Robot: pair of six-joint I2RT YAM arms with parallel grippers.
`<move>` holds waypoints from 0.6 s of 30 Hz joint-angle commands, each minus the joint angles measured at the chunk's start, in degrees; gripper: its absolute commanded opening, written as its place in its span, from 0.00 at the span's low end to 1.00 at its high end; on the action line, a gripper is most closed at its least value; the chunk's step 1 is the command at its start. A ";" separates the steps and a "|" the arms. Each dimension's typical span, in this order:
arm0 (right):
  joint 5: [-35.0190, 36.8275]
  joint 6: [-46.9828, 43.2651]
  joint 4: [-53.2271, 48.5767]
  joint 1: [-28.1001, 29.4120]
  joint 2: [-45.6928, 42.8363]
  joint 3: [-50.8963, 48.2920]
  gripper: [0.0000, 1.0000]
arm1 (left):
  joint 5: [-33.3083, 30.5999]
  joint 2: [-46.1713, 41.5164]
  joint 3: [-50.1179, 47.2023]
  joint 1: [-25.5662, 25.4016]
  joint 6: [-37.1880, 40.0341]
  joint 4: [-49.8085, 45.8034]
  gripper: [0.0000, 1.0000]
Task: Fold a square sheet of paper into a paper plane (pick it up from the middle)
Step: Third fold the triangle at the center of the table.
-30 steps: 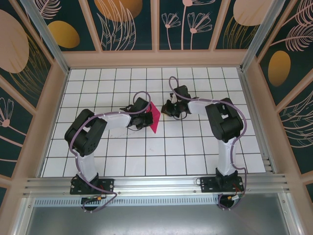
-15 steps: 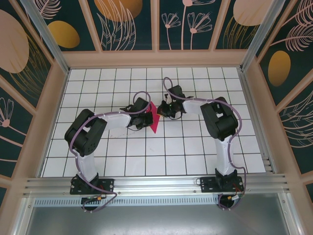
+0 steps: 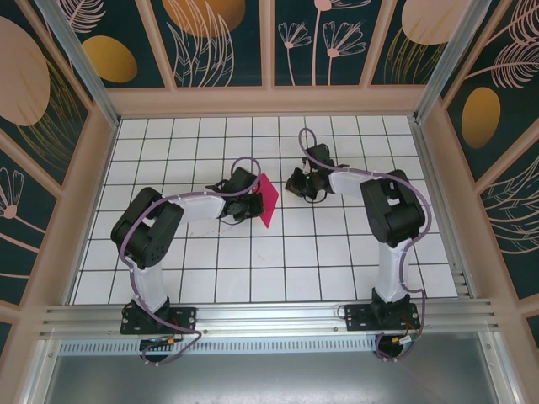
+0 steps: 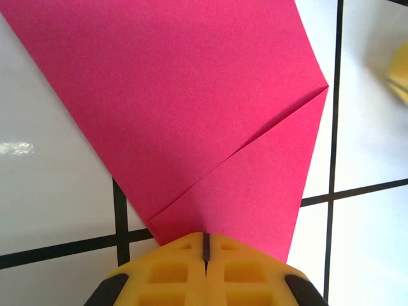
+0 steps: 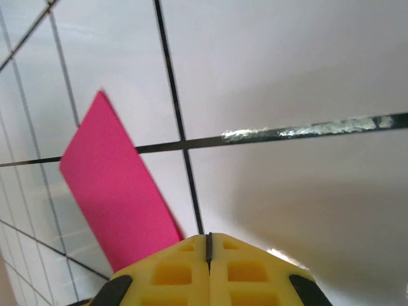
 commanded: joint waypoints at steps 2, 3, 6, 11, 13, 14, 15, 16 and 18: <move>-3.30 -3.56 2.91 1.51 -4.28 -1.24 0.00 | 2.19 -3.05 -1.36 0.31 3.23 -2.27 0.00; -4.41 -4.83 2.11 2.18 -3.71 -0.28 0.00 | 2.55 -3.23 -0.98 0.24 3.54 -2.24 0.00; -5.37 -7.82 -1.16 4.33 -0.73 2.94 0.00 | 2.70 -4.23 -0.64 0.27 3.44 -1.92 0.00; -5.65 -8.53 -3.39 5.37 4.42 6.52 0.00 | 2.25 -9.14 -3.35 0.30 -0.31 1.35 0.04; -5.17 -8.74 -4.55 5.46 6.15 8.19 0.00 | 2.39 -11.27 -5.17 0.24 -2.03 2.95 0.06; -4.65 -8.79 -5.48 5.55 7.12 9.17 0.00 | 2.58 -12.00 -5.98 0.29 -2.80 3.67 0.06; -4.01 -8.85 -6.40 5.59 7.77 9.80 0.00 | 2.98 -12.47 -6.55 0.30 -3.36 4.35 0.06; -3.10 -8.72 -7.45 5.63 8.37 10.31 0.00 | 3.34 -13.09 -7.32 0.28 -4.01 5.05 0.07; -1.49 -8.33 -8.63 5.63 8.73 10.46 0.00 | 3.74 -14.23 -8.55 0.25 -5.20 6.36 0.09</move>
